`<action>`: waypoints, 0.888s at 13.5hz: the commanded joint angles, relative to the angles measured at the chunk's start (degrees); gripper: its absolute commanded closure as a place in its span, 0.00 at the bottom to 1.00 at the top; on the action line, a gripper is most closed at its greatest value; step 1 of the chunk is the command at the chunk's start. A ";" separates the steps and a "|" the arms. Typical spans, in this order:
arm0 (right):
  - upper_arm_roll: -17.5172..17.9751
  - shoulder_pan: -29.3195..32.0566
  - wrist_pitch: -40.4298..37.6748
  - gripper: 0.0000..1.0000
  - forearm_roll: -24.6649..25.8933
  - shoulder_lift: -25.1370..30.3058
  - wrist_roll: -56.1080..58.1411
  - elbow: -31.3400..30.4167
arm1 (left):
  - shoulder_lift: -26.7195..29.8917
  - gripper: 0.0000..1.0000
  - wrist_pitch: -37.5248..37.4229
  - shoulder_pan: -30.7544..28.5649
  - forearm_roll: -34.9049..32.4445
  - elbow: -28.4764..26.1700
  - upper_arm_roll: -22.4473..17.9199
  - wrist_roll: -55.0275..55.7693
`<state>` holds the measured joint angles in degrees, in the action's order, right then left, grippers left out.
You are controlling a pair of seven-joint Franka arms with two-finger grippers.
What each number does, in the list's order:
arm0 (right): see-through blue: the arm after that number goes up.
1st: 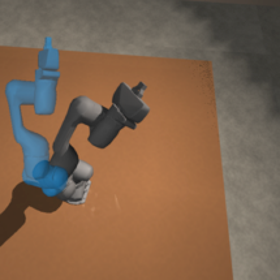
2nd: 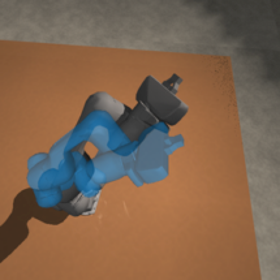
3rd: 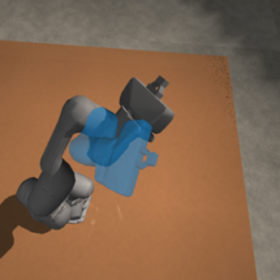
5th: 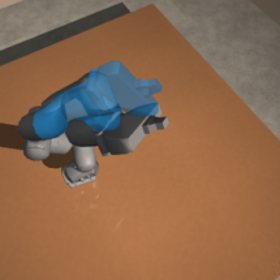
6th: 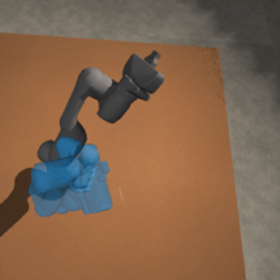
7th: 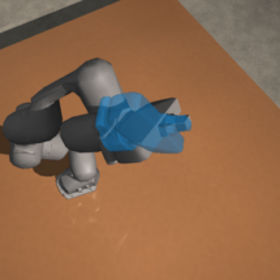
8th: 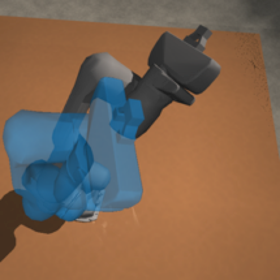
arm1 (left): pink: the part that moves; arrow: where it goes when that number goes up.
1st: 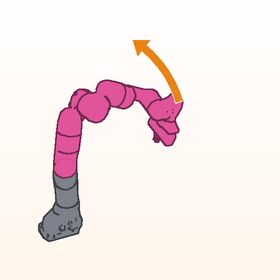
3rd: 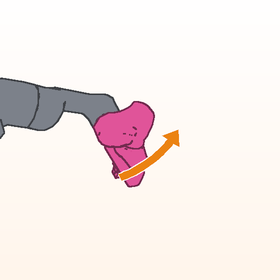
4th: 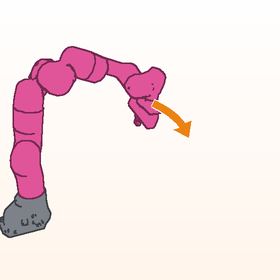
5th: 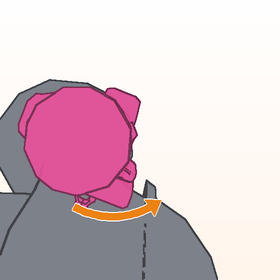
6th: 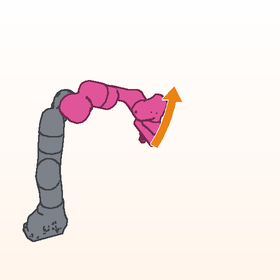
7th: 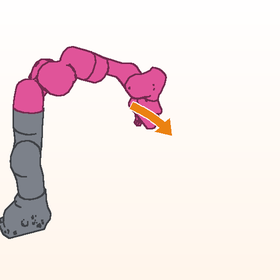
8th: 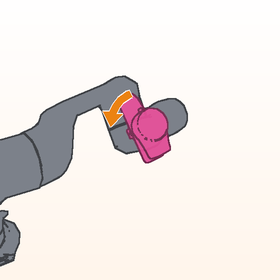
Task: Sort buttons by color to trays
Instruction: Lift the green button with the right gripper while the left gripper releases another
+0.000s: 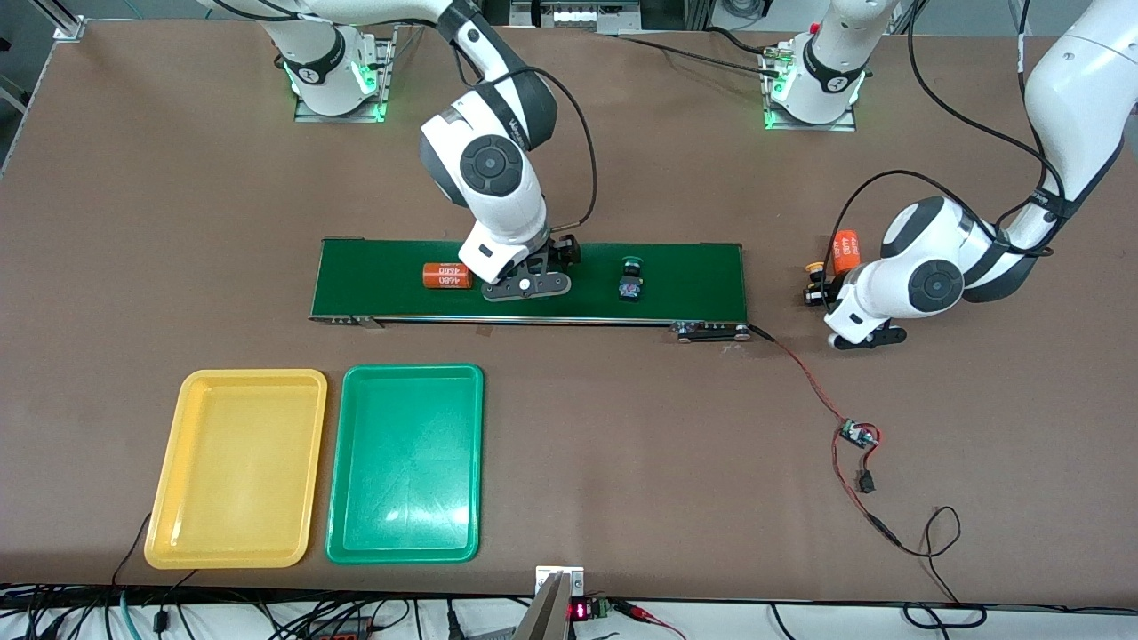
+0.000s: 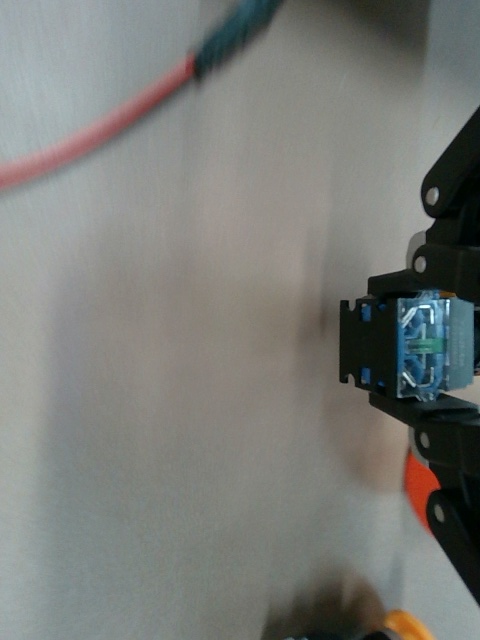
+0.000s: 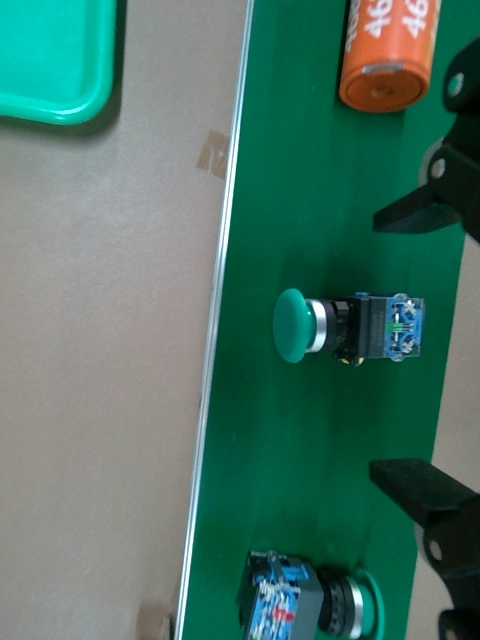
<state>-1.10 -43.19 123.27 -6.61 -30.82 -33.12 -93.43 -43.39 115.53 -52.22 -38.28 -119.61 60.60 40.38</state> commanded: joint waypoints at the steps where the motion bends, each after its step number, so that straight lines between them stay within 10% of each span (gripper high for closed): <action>1: -0.83 -1.02 -0.40 0.00 -0.16 -1.87 -0.45 0.00 | 0.94 0.74 -5.14 2.46 0.04 3.85 5.30 2.85; 6: -0.92 -0.23 -0.40 0.08 -0.16 -4.68 -0.54 -0.35 | -0.28 0.74 -4.18 16.25 3.21 9.38 4.79 7.15; 8: -1.18 -0.06 -0.49 0.59 -0.60 -4.69 -1.32 -0.35 | -0.73 0.74 -4.00 20.48 3.30 9.92 4.52 11.01; 12: -1.18 1.17 -0.84 0.92 -0.68 -4.60 -0.98 -0.18 | -3.18 0.72 -0.58 23.04 3.57 9.75 3.47 11.65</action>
<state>-2.49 -42.62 123.17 -6.62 -35.82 -33.66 -93.76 -44.21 113.67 -29.64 -35.59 -111.20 65.27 52.45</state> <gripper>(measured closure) 0.511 0.590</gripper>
